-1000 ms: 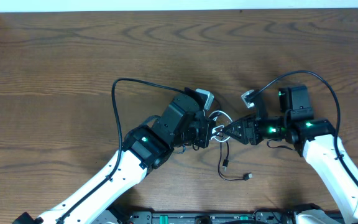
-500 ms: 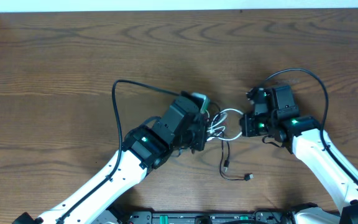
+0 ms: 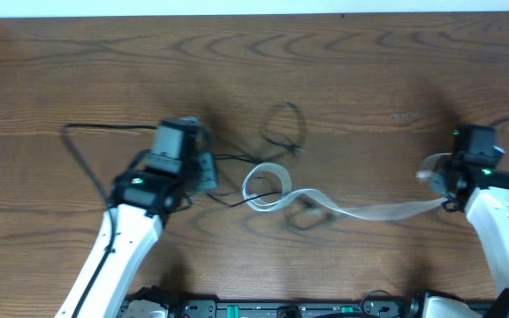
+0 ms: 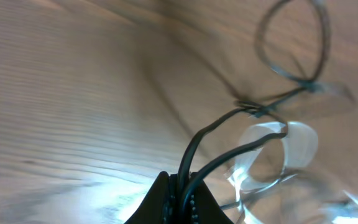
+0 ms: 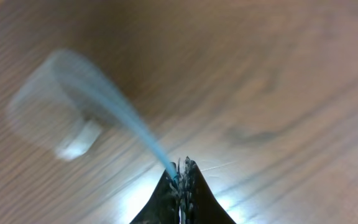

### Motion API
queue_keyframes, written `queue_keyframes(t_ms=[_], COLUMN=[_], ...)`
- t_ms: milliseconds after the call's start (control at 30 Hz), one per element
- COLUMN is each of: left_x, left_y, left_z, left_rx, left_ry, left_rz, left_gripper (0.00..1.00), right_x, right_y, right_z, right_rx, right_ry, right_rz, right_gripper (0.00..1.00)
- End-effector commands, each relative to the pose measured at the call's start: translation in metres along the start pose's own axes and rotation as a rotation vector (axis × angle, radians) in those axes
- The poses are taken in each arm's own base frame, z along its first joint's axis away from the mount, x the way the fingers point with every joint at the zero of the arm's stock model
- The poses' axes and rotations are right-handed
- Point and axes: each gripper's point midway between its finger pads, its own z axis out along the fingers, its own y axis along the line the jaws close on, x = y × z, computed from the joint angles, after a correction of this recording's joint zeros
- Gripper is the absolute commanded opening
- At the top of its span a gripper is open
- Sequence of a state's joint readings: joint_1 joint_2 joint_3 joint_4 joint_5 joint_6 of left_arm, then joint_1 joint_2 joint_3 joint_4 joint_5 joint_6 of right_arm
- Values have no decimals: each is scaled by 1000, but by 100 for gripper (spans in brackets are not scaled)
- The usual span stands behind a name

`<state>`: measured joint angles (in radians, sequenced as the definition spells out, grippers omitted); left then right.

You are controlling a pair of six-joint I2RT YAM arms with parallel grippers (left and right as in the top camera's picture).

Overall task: Untangle cables
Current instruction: 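Pull the grippers apart, stretching the white cable between them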

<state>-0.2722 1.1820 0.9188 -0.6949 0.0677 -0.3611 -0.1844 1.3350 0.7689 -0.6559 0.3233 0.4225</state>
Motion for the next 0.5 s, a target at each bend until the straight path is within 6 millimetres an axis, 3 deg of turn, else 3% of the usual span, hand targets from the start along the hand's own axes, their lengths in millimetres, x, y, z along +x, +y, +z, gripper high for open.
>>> queue_keyframes(t_ms=[0, 233, 300, 467], left_x=[-21, -42, -47, -56], left_y=[31, 73, 73, 50], left_z=[-16, -35, -37, -38], left_rx=[-55, -101, -63, 100], left_ry=[-86, -188, -200, -201], left_rz=[-65, -252, -273, -285], left_gripper=[7, 7, 7, 7], right_x=[-8, -8, -8, -22], right_y=[-27, -48, -52, -49], right_z=[3, 8, 9, 10], right_rx=[51, 58, 65, 27], right_ry=[-8, 17, 19, -26], right_rz=[139, 262, 292, 366], right_gripper=[1, 1, 1, 1])
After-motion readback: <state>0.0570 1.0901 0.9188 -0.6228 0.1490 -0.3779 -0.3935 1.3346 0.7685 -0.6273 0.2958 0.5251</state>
